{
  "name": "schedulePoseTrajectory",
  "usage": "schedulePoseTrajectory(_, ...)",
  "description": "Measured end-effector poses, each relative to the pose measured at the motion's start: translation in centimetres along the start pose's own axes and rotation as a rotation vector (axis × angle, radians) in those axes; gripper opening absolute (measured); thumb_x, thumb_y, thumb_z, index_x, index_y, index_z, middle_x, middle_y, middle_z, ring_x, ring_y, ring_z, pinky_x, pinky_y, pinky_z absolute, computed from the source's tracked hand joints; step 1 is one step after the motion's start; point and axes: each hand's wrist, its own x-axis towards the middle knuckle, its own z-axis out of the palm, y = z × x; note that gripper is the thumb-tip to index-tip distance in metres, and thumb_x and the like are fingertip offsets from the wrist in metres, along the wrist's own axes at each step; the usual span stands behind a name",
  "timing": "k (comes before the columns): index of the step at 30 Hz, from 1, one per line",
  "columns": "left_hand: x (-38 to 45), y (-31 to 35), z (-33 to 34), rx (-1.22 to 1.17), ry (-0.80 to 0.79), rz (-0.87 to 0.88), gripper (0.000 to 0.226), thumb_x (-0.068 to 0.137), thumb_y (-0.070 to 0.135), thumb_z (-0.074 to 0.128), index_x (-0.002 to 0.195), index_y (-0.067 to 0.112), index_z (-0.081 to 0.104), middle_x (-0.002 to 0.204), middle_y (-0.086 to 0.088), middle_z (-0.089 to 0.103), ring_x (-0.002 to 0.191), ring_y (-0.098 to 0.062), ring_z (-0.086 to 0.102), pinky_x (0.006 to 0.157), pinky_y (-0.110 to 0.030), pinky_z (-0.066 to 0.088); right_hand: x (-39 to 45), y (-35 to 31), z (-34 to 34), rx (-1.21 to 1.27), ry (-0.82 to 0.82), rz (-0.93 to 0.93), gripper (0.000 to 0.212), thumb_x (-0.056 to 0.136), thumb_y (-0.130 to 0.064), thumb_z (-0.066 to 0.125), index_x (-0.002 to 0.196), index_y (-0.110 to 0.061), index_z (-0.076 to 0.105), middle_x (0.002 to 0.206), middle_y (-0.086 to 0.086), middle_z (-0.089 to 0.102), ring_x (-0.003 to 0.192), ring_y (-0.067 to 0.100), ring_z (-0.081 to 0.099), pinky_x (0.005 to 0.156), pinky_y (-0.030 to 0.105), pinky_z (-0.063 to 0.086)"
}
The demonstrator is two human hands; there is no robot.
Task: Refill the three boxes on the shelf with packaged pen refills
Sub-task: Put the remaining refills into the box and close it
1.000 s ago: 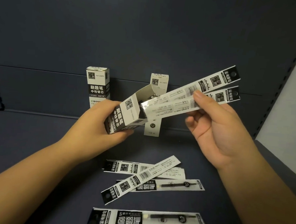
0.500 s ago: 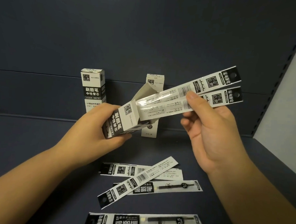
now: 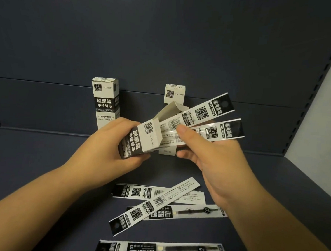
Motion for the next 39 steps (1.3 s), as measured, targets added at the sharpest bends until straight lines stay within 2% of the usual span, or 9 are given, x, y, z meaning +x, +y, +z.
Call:
schedulePoseTrajectory(4,0.0,0.3,0.2,-0.002,0.0,0.017,0.045,0.075,0.056,0.072,0.115,0.045,0.055,0.108,0.027,0.056,0.104,0.002,0.057,0.082,-0.021,0.046,0.0,0.1,0.1,-0.01,-0.012,-0.012,0.022,0.088,-0.016,0.076,0.109,-0.022,0.075,0.101,-0.016,0.078,0.093,-0.003,0.073,0.069,0.008,0.054)
schedulePoseTrajectory(11,0.2,0.9,0.5,-0.017,-0.006,0.041,0.049,0.074,0.06,0.069,0.118,0.042,0.056,0.108,0.025,0.057,0.104,-0.001,0.058,0.082,-0.028,0.05,0.0,0.6,0.5,-0.077,-0.128,0.001,0.016,0.088,-0.024,0.075,0.104,-0.027,0.075,0.098,-0.021,0.077,0.091,-0.011,0.07,0.066,0.002,0.049)
schedulePoseTrajectory(17,0.1,1.0,0.5,-0.018,0.026,0.006,0.046,0.074,0.051,0.074,0.113,0.048,0.052,0.107,0.029,0.056,0.104,0.005,0.055,0.08,-0.017,0.043,0.7,0.2,0.0,-0.151,-0.029,-0.122,0.029,0.089,-0.027,0.074,0.117,-0.018,0.071,0.104,-0.009,0.079,0.099,0.005,0.074,0.08,0.018,0.057)
schedulePoseTrajectory(20,0.0,1.4,0.7,-0.012,-0.007,0.018,0.046,0.075,0.05,0.075,0.116,0.041,0.057,0.106,0.025,0.057,0.101,0.0,0.057,0.081,-0.028,0.05,0.6,0.7,0.2,-0.206,-0.044,-0.1,0.033,0.085,-0.023,0.079,0.117,-0.022,0.069,0.103,-0.009,0.078,0.095,-0.001,0.072,0.073,0.009,0.052)
schedulePoseTrajectory(23,0.0,1.5,0.8,0.008,-0.031,0.038,0.049,0.076,0.05,0.076,0.121,0.04,0.058,0.107,0.023,0.057,0.101,0.0,0.058,0.081,-0.03,0.052,0.4,0.8,0.3,-0.263,-0.108,-0.059,0.031,0.085,-0.026,0.078,0.115,-0.027,0.072,0.103,-0.014,0.078,0.094,-0.006,0.07,0.069,0.004,0.049)
schedulePoseTrajectory(29,0.1,1.3,0.7,0.006,0.005,0.024,0.05,0.077,0.053,0.074,0.121,0.036,0.058,0.105,0.024,0.056,0.101,0.002,0.056,0.081,-0.026,0.05,0.8,-0.1,-0.5,-0.223,-0.125,-0.112,0.017,0.092,-0.025,0.071,0.107,-0.021,0.076,0.107,-0.003,0.078,0.101,0.01,0.073,0.09,0.029,0.056)
schedulePoseTrajectory(31,0.1,1.5,0.8,0.012,-0.027,0.04,0.051,0.076,0.052,0.074,0.121,0.038,0.057,0.106,0.024,0.056,0.101,0.002,0.056,0.08,-0.025,0.05,0.8,0.2,-0.3,-0.266,-0.16,-0.11,0.016,0.091,-0.018,0.072,0.105,-0.022,0.078,0.106,-0.005,0.078,0.099,0.004,0.072,0.086,0.019,0.054)
schedulePoseTrajectory(34,0.1,1.5,0.8,0.016,-0.065,0.053,0.05,0.077,0.055,0.073,0.122,0.041,0.057,0.109,0.024,0.056,0.103,0.001,0.057,0.081,-0.027,0.051,0.5,0.4,0.1,-0.298,-0.237,-0.065,0.015,0.09,-0.013,0.073,0.097,-0.026,0.077,0.091,-0.015,0.079,0.091,-0.007,0.07,0.074,0.005,0.049)
schedulePoseTrajectory(39,0.2,1.3,0.7,-0.014,-0.013,0.029,0.051,0.075,0.05,0.075,0.121,0.037,0.058,0.106,0.023,0.057,0.101,0.0,0.057,0.081,-0.026,0.049,1.2,0.5,-0.5,-0.284,-0.119,-0.105,0.005,0.084,-0.026,0.079,0.087,-0.022,0.076,0.099,-0.008,0.078,0.098,0.008,0.072,0.089,0.027,0.055)
